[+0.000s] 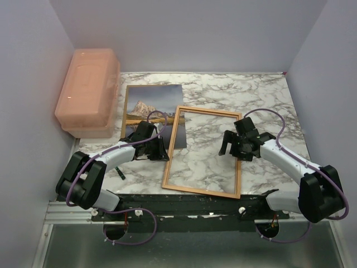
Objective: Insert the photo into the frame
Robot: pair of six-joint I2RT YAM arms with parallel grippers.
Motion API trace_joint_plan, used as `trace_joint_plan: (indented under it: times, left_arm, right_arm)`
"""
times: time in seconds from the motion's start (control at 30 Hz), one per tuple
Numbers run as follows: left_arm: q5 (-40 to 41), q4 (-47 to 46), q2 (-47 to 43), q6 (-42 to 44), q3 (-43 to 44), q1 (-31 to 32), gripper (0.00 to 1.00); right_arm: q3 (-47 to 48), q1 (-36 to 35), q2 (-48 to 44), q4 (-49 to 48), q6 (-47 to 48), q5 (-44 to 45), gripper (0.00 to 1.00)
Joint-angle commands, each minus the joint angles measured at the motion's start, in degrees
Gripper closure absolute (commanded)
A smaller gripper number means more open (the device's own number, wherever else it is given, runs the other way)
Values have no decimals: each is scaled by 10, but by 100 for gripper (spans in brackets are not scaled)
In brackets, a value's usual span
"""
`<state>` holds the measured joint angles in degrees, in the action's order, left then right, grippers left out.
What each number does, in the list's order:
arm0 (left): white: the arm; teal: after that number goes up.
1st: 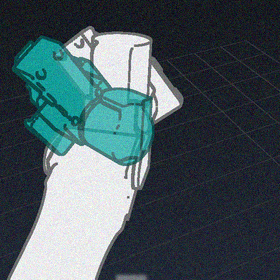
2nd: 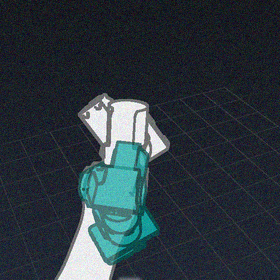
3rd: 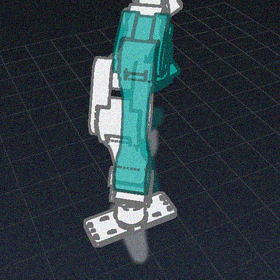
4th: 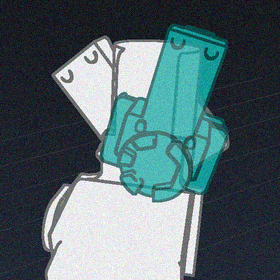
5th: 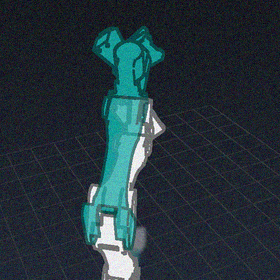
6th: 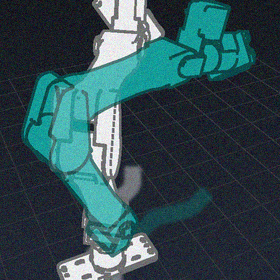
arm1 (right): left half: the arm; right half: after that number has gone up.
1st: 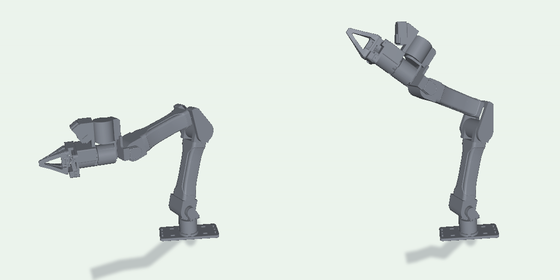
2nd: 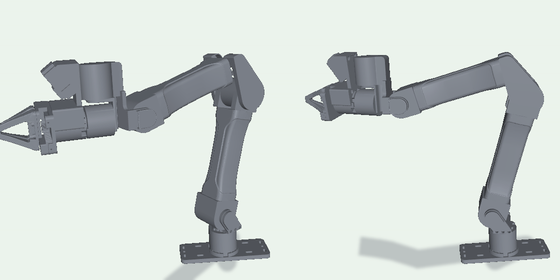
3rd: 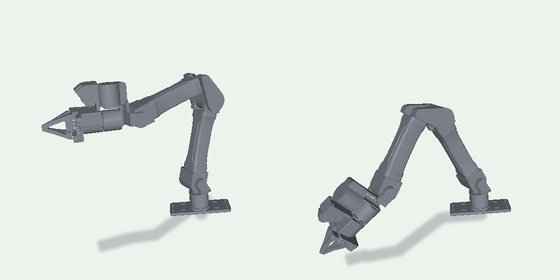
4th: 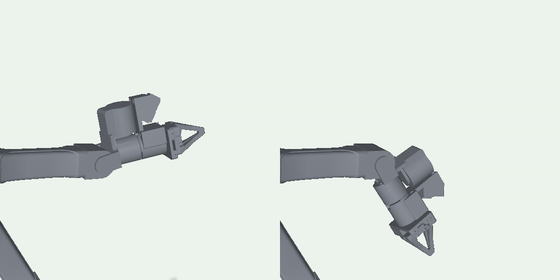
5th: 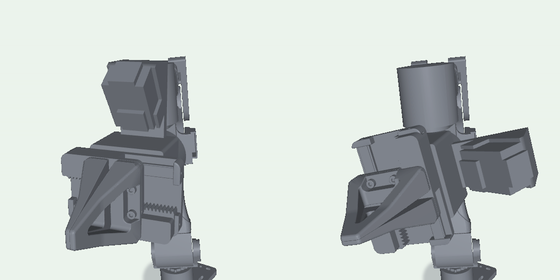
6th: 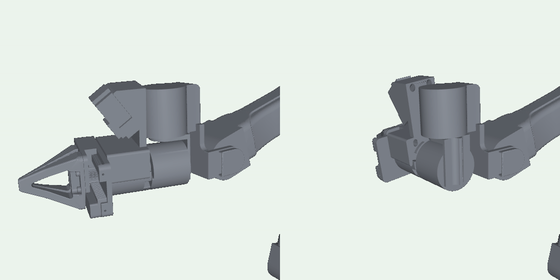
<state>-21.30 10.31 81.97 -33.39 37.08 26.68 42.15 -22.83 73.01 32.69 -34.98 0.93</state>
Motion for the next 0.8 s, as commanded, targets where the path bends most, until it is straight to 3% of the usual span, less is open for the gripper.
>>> trace_joint_plan:
  times: [0.0,0.17,0.33,0.43,0.6,0.77]
  left_arm:
    - [24,14,11,19,-15,1,83]
    - [17,9,-2,20,-20,1,78]
    - [14,2,-26,20,-27,1,50]
    - [6,-6,-39,16,-32,1,40]
    - [-19,-31,-41,0,-35,1,40]
    - [-38,-58,-8,-17,-32,5,47]
  right_arm:
    - [-1,-3,-15,-3,-6,17,0]
    - [-3,-2,-30,-2,-10,22,0]
    - [-13,-3,-67,-11,-16,6,0]
    - [-20,-3,-90,-15,-22,-5,0]
    - [-34,-3,-119,-34,-28,-45,0]
    - [-31,-3,-125,-34,-35,-66,0]
